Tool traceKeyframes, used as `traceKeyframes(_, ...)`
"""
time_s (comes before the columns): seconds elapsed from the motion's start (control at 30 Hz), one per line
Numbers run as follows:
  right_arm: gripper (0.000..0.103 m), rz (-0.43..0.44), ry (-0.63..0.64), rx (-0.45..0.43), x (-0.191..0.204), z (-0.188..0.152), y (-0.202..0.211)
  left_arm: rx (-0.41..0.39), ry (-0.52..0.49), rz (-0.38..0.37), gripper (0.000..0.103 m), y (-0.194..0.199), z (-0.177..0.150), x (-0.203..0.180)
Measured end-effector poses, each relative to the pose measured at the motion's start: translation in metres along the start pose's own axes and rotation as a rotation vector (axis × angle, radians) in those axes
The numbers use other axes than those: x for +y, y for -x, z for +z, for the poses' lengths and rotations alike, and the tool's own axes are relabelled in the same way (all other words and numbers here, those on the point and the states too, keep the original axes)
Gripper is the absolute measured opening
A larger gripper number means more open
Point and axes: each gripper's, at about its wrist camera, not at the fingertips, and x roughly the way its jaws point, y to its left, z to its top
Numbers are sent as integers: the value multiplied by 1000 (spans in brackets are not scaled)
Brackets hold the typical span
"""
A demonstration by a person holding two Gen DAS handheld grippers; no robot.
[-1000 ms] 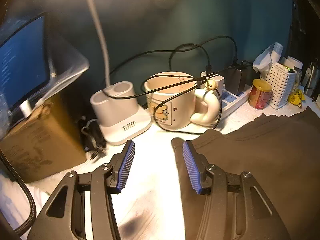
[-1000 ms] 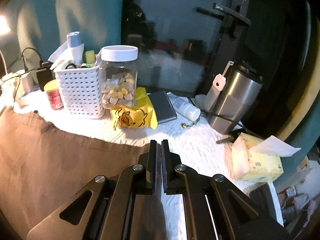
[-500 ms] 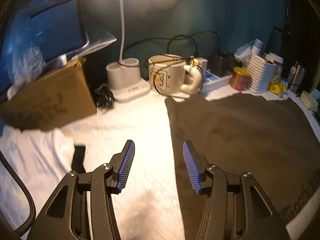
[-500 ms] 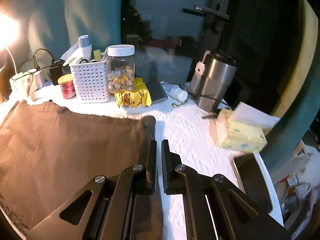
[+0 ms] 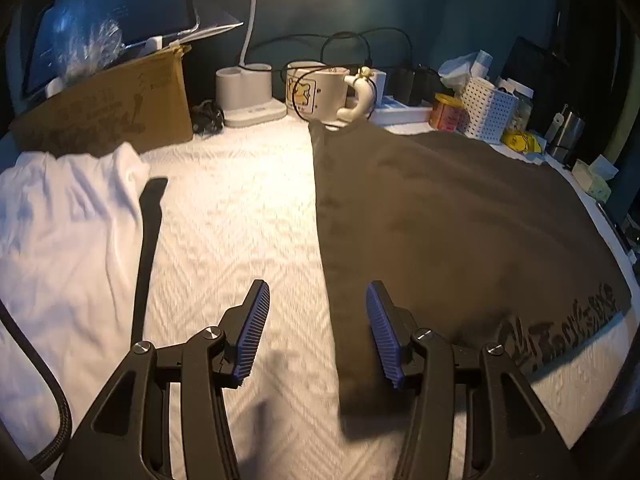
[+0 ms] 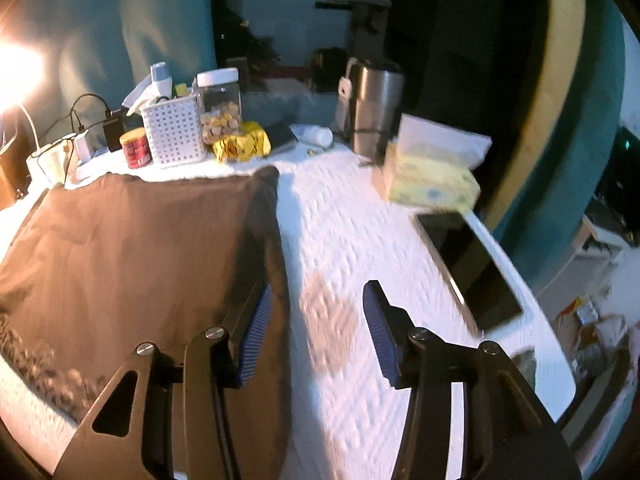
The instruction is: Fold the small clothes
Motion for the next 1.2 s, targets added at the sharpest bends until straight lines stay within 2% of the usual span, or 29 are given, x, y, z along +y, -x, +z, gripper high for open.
traceKeyframes(0.3, 50, 52, -61, 60, -5, -48, 7, 27, 28, -9, 51, 10, -25, -4)
traceKeyframes(0.4, 50, 68, -86, 74, -7, -62, 7, 22, 32, -17, 63, 12, -29, -6)
traceKeyframes(0.6, 50, 133, -146, 99, -6, -81, 8, 57, 60, -49, 63, 7, -34, -8)
traceKeyframes(0.77, 50, 161, -197, 76, -5, -90, 17, 64, 22, -71, 63, 6, -40, -19)
traceKeyframes(0.87, 50, 171, -227, 52, -1, -95, 21, 57, 11, -69, 50, 4, -42, -22)
traceKeyframes(0.9, 50, 180, -234, 42, 3, -97, 22, 58, 11, -73, 39, 4, -42, -23)
traceKeyframes(0.93, 50, 181, -227, 31, 7, -98, 22, 62, 14, -83, 19, 3, -42, -23)
traceKeyframes(0.97, 34, 176, -212, 23, 12, -98, 22, 70, 17, -88, 13, 2, -42, -23)
traceKeyframes(1.03, 12, 182, -202, 26, 17, -98, 20, 66, 12, -83, 9, 6, -42, -25)
traceKeyframes(1.07, 8, 196, -207, 28, 17, -96, 19, 60, 7, -81, 8, 11, -42, -26)
traceKeyframes(1.2, 7, 200, -169, 15, 16, -89, 25, 26, -7, -89, 7, 35, -42, -28)
